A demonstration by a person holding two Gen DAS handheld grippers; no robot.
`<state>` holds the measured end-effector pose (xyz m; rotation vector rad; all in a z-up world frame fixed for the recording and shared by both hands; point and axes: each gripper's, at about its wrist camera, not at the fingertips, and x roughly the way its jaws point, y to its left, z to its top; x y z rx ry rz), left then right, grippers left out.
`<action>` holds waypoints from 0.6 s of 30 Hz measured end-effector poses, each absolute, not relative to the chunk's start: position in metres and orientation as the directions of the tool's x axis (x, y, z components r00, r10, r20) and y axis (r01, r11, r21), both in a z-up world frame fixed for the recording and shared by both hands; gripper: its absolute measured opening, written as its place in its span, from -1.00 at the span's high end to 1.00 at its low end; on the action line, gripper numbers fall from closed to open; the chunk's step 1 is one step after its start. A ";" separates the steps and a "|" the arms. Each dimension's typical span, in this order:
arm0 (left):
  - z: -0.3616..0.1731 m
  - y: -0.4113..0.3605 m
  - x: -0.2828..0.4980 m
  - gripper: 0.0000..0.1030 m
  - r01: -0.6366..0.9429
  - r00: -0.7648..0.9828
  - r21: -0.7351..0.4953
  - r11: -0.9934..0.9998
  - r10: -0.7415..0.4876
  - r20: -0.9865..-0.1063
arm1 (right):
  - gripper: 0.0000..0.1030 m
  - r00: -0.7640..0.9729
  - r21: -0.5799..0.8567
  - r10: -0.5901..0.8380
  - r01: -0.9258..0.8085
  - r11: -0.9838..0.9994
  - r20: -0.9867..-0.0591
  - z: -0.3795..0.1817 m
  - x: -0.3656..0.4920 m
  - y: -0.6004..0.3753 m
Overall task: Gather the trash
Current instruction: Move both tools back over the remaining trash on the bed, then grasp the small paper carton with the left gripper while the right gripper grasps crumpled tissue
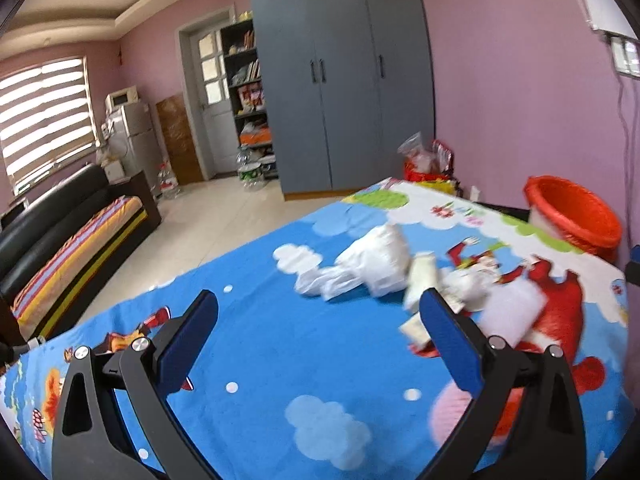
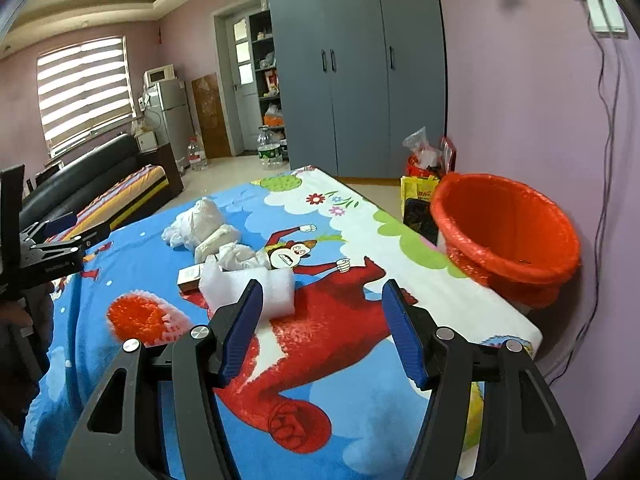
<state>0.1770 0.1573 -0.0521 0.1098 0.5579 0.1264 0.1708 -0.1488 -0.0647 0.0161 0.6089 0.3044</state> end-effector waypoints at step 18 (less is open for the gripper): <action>-0.123 0.134 0.264 -0.73 0.156 0.695 0.129 0.979 -0.016 -0.719 | -0.16 0.690 0.089 0.283 -0.303 0.949 -0.666 -0.104 0.281 -0.119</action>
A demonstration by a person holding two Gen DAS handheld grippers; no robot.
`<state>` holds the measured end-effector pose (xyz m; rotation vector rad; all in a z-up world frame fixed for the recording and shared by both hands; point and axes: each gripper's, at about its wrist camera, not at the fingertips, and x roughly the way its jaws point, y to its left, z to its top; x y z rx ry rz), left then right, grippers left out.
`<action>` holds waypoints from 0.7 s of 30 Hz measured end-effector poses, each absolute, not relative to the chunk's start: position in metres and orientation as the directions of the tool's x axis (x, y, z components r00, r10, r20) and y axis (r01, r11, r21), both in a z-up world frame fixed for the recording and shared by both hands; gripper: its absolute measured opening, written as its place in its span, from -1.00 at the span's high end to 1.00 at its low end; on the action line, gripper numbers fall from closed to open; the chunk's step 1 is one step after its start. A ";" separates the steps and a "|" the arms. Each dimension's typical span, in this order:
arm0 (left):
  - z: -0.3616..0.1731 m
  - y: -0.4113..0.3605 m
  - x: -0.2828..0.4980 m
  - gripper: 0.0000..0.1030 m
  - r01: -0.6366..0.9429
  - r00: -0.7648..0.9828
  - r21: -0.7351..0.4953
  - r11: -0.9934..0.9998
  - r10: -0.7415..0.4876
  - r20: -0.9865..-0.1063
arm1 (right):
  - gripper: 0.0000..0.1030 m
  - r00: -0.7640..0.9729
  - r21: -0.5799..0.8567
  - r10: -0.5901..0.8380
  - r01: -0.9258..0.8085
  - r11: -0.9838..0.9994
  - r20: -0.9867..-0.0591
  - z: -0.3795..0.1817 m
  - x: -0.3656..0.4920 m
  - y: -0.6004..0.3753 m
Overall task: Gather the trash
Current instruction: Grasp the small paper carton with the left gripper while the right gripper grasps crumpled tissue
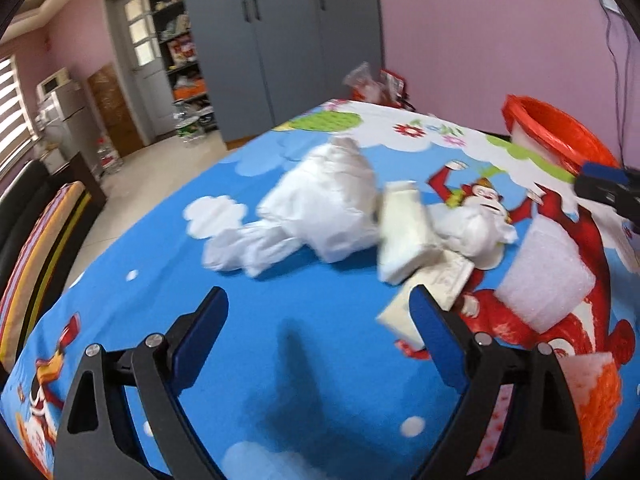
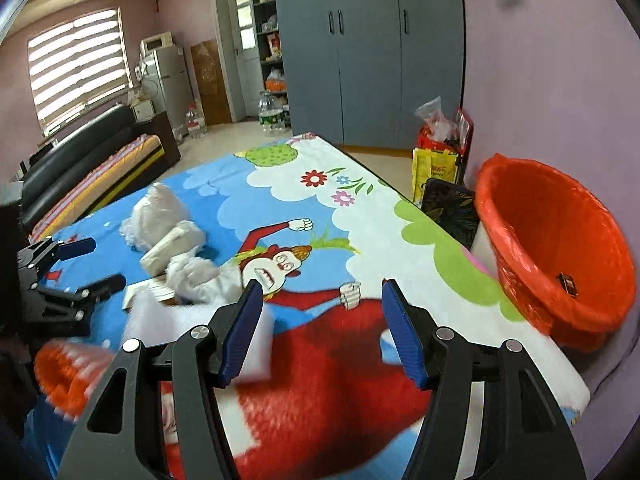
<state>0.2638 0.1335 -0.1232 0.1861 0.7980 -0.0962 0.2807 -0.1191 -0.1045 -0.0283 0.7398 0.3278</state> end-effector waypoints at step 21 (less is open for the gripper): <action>-0.140 0.077 0.269 0.33 0.381 0.583 0.053 0.923 -0.195 -0.789 | -0.06 0.507 0.182 0.366 -0.376 0.908 -0.781 -0.139 0.306 -0.103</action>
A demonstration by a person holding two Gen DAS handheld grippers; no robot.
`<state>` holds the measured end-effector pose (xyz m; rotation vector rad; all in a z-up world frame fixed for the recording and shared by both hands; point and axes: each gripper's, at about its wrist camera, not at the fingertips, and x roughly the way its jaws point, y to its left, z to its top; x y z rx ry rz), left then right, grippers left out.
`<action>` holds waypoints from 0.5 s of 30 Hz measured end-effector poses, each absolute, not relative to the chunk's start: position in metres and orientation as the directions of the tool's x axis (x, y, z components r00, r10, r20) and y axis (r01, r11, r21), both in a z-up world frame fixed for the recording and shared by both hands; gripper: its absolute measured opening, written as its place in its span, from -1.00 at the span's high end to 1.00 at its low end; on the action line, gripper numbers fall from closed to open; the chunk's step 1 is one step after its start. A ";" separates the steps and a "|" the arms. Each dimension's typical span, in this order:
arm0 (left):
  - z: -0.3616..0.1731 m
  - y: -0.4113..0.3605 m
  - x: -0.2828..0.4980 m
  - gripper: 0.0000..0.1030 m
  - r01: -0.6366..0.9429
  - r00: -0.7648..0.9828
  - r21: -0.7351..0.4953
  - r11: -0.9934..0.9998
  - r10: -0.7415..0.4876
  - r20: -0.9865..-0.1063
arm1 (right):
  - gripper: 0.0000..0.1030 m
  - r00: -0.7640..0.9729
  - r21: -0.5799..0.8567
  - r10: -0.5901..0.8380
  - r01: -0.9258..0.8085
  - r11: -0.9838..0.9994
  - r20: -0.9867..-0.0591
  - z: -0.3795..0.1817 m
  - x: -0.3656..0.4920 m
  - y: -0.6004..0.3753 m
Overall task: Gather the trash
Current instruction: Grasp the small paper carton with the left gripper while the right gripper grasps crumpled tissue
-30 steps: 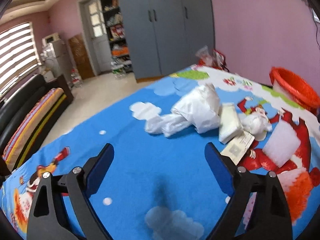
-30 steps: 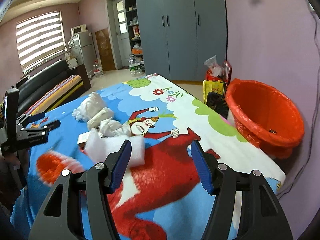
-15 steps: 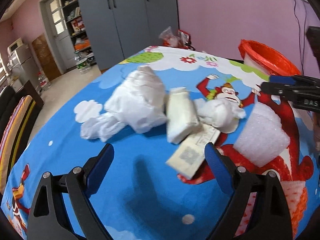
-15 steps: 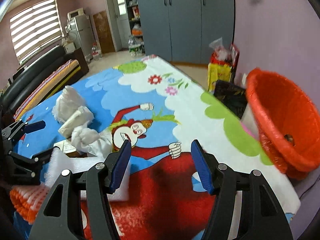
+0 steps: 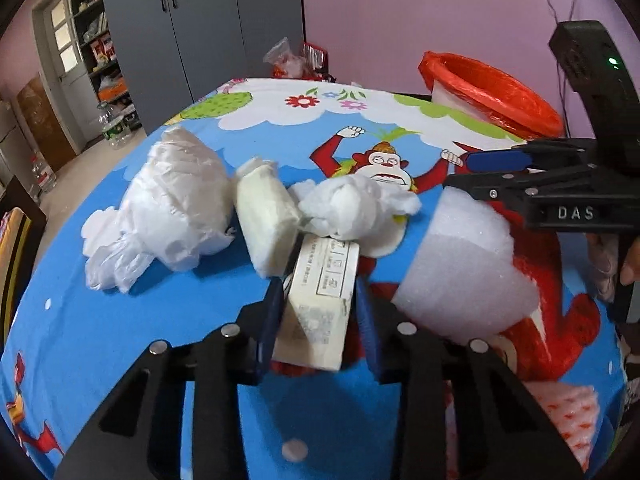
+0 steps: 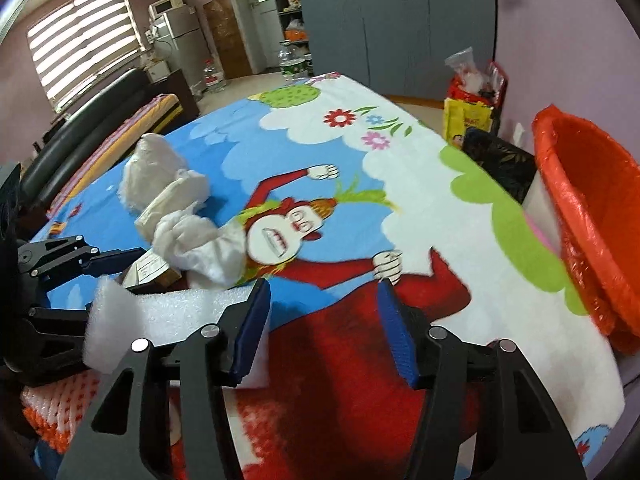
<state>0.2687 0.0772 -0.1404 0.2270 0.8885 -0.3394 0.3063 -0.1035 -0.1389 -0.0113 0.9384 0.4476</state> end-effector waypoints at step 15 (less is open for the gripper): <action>-0.096 0.160 0.202 0.34 0.111 0.734 0.038 0.993 -0.057 -0.676 | -0.17 0.492 0.134 0.437 -0.536 0.833 -0.753 -0.123 0.282 -0.030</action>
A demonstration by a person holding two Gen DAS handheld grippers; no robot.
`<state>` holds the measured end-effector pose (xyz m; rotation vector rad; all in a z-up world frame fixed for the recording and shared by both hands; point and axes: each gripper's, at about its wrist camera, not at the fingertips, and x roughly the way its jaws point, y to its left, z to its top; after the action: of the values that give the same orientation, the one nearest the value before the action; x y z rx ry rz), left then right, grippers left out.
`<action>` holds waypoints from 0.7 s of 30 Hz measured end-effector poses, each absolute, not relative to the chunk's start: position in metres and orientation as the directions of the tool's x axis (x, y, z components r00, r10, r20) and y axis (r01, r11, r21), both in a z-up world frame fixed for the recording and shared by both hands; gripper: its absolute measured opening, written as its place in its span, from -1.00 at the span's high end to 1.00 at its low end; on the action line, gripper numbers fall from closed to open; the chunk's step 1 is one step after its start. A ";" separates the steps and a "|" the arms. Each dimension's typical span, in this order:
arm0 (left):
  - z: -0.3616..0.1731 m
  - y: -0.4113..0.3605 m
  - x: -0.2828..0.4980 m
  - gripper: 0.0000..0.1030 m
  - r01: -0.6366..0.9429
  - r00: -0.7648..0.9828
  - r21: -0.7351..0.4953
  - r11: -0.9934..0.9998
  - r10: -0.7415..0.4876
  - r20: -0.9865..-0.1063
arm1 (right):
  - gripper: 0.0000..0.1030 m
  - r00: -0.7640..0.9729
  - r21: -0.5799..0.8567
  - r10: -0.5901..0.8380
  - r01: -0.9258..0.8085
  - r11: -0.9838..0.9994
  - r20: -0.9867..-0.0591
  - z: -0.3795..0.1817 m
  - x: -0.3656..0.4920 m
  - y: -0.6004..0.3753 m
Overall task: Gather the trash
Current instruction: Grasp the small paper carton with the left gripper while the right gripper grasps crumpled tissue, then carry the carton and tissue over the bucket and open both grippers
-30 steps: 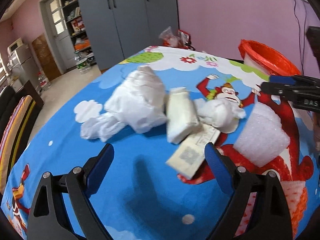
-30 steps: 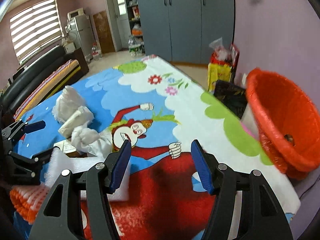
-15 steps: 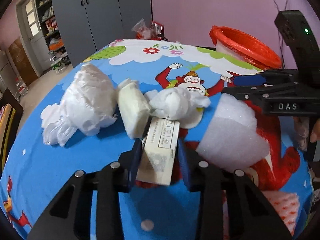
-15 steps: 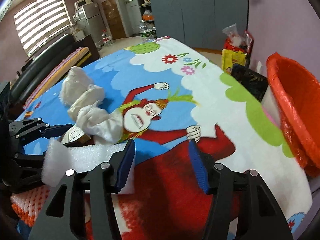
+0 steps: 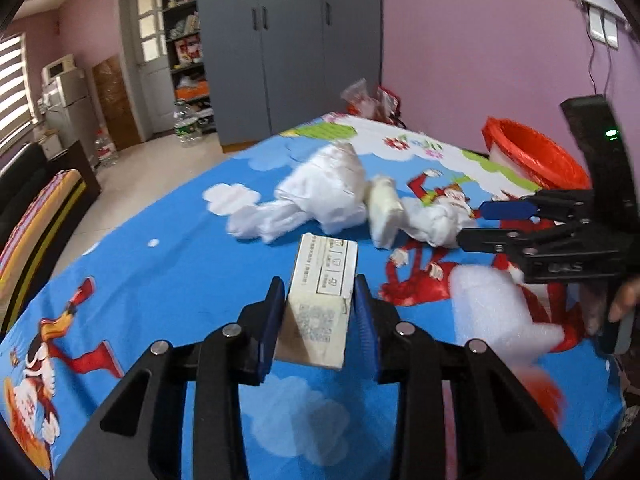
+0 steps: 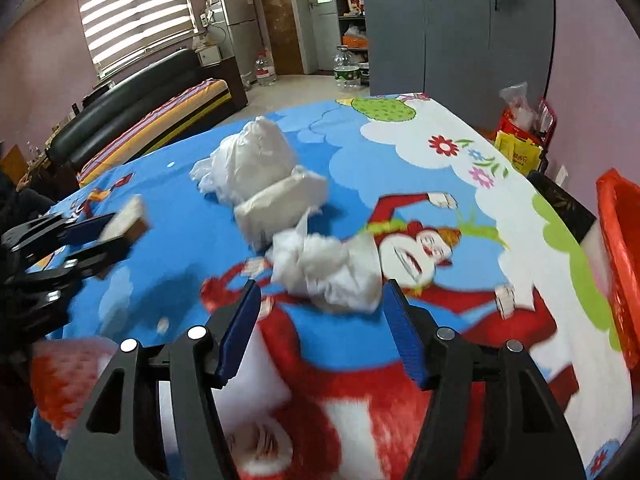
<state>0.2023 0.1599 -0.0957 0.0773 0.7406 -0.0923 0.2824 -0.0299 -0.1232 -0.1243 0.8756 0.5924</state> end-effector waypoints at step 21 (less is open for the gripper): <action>-0.057 0.124 0.178 0.33 0.112 0.801 0.004 0.994 -0.088 -0.592 | 0.27 0.590 0.179 0.484 -0.499 0.848 -0.646 -0.080 0.244 -0.068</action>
<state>0.1777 0.1235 -0.0572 0.0390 0.6323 -0.1074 0.2441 -0.0683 -0.0800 -0.0219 0.7458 0.5723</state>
